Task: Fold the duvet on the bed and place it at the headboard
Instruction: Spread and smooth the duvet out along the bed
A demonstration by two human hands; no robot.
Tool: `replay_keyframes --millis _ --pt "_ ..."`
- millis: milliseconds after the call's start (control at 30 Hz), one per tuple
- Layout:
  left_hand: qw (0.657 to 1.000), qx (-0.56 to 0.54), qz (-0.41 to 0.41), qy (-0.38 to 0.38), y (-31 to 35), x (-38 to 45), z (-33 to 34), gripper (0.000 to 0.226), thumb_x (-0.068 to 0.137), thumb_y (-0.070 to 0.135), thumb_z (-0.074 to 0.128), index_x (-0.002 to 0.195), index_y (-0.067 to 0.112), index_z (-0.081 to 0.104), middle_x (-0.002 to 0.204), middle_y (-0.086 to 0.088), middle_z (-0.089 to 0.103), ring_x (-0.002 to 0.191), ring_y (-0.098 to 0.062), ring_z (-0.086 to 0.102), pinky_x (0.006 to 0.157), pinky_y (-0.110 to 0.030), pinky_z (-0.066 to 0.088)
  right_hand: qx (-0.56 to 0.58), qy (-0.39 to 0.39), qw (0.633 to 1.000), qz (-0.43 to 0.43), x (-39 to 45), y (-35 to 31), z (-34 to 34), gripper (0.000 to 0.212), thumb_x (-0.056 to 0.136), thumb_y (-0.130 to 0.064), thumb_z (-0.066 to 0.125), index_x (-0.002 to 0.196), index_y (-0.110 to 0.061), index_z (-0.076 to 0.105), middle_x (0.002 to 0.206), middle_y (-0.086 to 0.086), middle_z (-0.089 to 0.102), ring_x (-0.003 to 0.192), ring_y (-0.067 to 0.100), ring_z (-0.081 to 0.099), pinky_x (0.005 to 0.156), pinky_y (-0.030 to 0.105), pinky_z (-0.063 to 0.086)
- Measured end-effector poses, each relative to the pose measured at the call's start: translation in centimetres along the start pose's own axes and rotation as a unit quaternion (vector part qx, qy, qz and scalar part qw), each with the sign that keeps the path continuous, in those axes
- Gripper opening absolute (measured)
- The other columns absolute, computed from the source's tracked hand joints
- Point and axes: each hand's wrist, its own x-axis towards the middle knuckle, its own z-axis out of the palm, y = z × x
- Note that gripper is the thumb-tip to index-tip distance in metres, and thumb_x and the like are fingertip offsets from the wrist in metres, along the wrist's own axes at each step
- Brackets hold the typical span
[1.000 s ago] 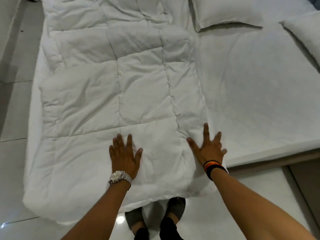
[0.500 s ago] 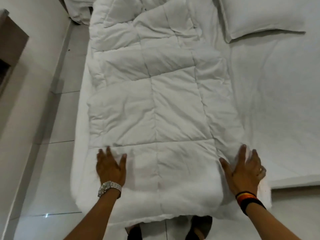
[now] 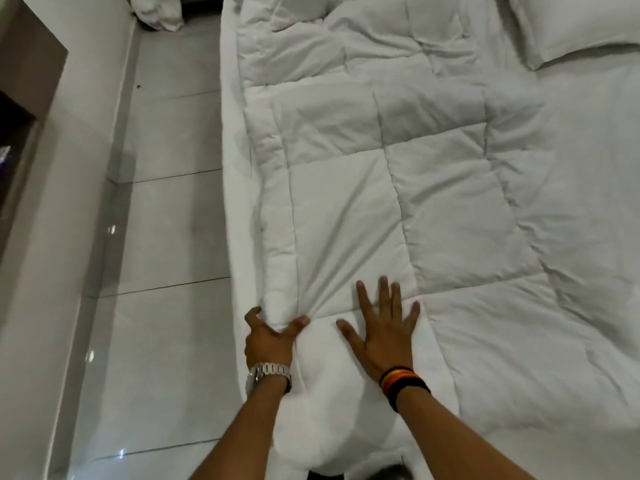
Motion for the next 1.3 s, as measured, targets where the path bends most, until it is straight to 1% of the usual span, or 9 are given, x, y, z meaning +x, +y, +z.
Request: replay_keyframes --millis 200,300,433,633,767,867,1033,1167,1300 --pt "0.998 -0.004 0.047 -0.033 1.7 1.4 -2.2 0.127 0.058 0.085 0.074 0.156 0.028 0.017 0.125 -0.007 0.068 0.109 -0.034 0.067 0.079 -0.034 0.048 0.012 -0.012 0.999 0.048 0.5 -2.0 -1.0 0.086 0.091 -0.087 0.008 0.165 -0.042 0.004 0.174 0.009 -0.007 0.161 0.031 -0.006 0.120 0.072 -0.003" --pt "0.994 -0.056 0.081 -0.050 5.6 4.4 -3.9 0.108 0.081 0.078 0.057 0.161 0.021 0.015 0.100 0.006 0.066 0.100 -0.027 0.064 0.082 -0.034 0.045 0.040 0.053 0.996 0.054 3.3 -4.8 -3.7 0.084 0.093 -0.085 0.013 0.165 -0.044 0.001 0.175 0.010 -0.007 0.161 0.030 -0.008 0.121 0.070 -0.005" --pt "0.990 -0.072 0.104 -0.069 12.0 10.2 -5.1 0.079 0.097 0.068 0.043 0.160 0.024 0.023 0.112 0.000 0.064 0.117 -0.033 0.062 0.092 -0.035 0.044 0.064 0.095 0.990 0.076 8.6 -8.4 -6.0 0.080 0.097 -0.080 0.020 0.165 -0.043 -0.002 0.174 0.009 -0.014 0.160 0.029 -0.015 0.121 0.069 -0.008" --pt "0.984 -0.077 0.066 -0.144 22.0 18.4 -1.7 0.108 0.078 0.085 0.055 0.159 0.025 0.018 0.149 -0.016 0.051 0.129 -0.038 0.054 0.102 -0.044 0.044 0.056 0.091 0.983 0.152 17.5 -11.8 -2.9 0.074 0.101 -0.074 0.021 0.165 -0.043 0.000 0.174 0.010 -0.011 0.160 0.030 -0.013 0.121 0.068 -0.009" --pt "0.976 -0.125 0.056 -0.168 24.3 21.5 0.4 0.101 0.072 0.062 0.084 0.147 0.021 0.031 0.126 -0.007 0.060 0.108 -0.029 0.062 0.092 -0.031 0.047 0.081 0.112 0.965 0.221 22.1 -15.1 0.7 0.074 0.099 -0.074 0.002 0.165 -0.042 0.004 0.175 0.009 -0.005 0.160 0.028 -0.009 0.121 0.067 -0.010" --pt "0.975 -0.154 0.056 -0.152 22.2 23.4 -1.8 0.077 0.073 0.043 0.090 0.134 0.025 0.047 0.111 0.002 0.061 0.093 -0.020 0.059 0.082 -0.025 0.044 0.105 0.154 0.956 0.226 22.3 -17.9 1.8 0.068 0.104 -0.067 0.011 0.165 -0.039 0.015 0.175 0.009 0.006 0.161 0.028 0.003 0.123 0.065 -0.002" --pt "0.978 -0.066 0.068 -0.188 19.1 25.5 -6.6 0.086 0.076 0.057 0.083 0.143 0.024 0.040 0.125 -0.010 0.064 0.100 -0.029 0.061 0.084 -0.030 0.045 0.081 0.088 0.963 0.243 21.0 -20.0 2.6 0.068 0.104 -0.067 0.011 0.165 -0.038 0.021 0.174 0.005 0.003 0.161 0.028 0.009 0.122 0.067 0.003" --pt "0.983 -0.060 0.097 -0.144 23.8 30.0 -10.1 0.102 0.077 0.086 0.056 0.153 0.024 0.026 0.127 -0.003 0.063 0.115 -0.033 0.062 0.098 -0.042 0.050 0.135 0.166 0.938 0.274 25.5 -21.4 -3.3 0.069 0.102 -0.067 0.020 0.164 -0.037 0.026 0.175 0.006 0.009 0.161 0.023 0.004 0.124 0.064 -0.003" --pt "0.976 -0.100 0.126 -0.144 32.8 36.6 -11.2 0.097 0.085 0.081 0.051 0.158 0.023 0.021 0.144 -0.013 0.056 0.125 -0.036 0.057 0.104 -0.044 0.045 0.145 0.227 0.937 0.224 34.4 -23.2 -9.2 0.066 0.104 -0.065 0.024 0.164 -0.037 0.023 0.175 0.007 0.006 0.161 0.024 0.000 0.125 0.063 -0.005"
